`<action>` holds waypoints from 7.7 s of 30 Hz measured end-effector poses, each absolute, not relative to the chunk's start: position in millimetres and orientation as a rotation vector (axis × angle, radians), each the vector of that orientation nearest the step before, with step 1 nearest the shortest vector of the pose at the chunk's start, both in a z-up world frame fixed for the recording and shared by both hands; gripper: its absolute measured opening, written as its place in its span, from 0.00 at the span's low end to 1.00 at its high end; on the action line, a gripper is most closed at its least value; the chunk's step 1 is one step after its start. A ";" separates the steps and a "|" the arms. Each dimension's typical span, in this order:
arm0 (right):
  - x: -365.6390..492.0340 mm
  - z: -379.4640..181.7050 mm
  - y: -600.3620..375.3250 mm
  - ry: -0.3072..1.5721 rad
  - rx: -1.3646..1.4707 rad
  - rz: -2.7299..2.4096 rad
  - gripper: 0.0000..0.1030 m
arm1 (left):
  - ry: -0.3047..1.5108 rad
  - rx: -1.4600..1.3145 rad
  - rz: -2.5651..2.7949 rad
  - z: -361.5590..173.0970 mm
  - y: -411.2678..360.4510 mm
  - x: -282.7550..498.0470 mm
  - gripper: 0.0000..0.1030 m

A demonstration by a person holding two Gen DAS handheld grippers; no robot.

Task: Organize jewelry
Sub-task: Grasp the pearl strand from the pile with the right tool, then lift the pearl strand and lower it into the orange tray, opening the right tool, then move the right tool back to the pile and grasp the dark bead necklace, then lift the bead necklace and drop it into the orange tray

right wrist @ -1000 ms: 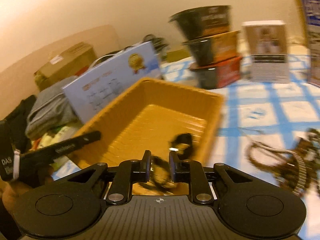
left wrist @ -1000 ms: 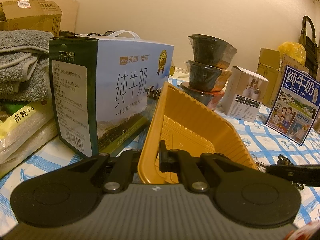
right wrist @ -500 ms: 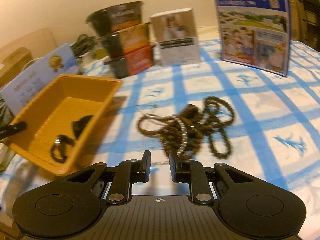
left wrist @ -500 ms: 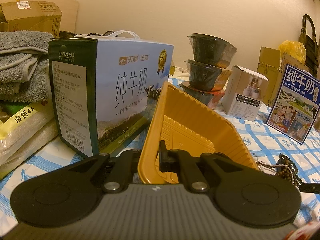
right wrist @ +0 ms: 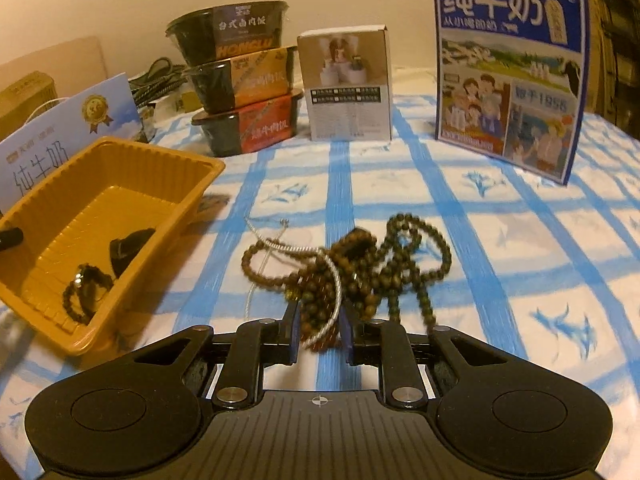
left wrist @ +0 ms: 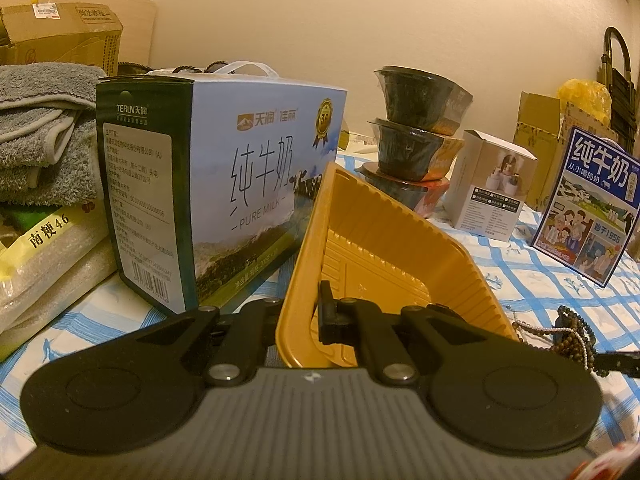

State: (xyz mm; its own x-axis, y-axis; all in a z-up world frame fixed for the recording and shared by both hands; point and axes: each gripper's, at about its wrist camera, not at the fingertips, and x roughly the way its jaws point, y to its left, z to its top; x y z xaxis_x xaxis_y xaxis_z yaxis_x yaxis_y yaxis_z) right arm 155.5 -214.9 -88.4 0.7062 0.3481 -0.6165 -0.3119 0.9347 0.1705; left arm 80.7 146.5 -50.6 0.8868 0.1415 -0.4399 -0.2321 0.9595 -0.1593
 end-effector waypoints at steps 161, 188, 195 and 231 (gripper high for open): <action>163.1 -64.1 -159.3 0.824 0.179 0.550 0.57 | 0.429 -0.226 0.190 -45.0 145.0 79.7 0.06; 170.8 -86.2 -222.4 0.804 0.141 0.339 0.57 | 0.434 -0.222 0.190 -44.4 145.0 79.5 0.06; 178.2 -86.5 -219.5 0.791 0.127 0.352 0.46 | 0.434 -0.222 0.190 -44.3 144.9 79.6 0.06; 186.7 -65.4 -245.4 0.691 0.386 0.427 0.06 | 0.436 -0.224 0.188 -43.4 146.3 80.9 0.06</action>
State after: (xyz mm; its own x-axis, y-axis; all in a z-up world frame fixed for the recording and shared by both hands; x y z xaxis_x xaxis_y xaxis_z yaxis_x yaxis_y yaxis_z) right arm 186.7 -245.4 -65.4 0.6917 0.4964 -0.5245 -0.2473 0.8452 0.4737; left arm 80.9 146.3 -43.4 0.8899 0.1321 -0.4365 -0.2274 0.9582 -0.1736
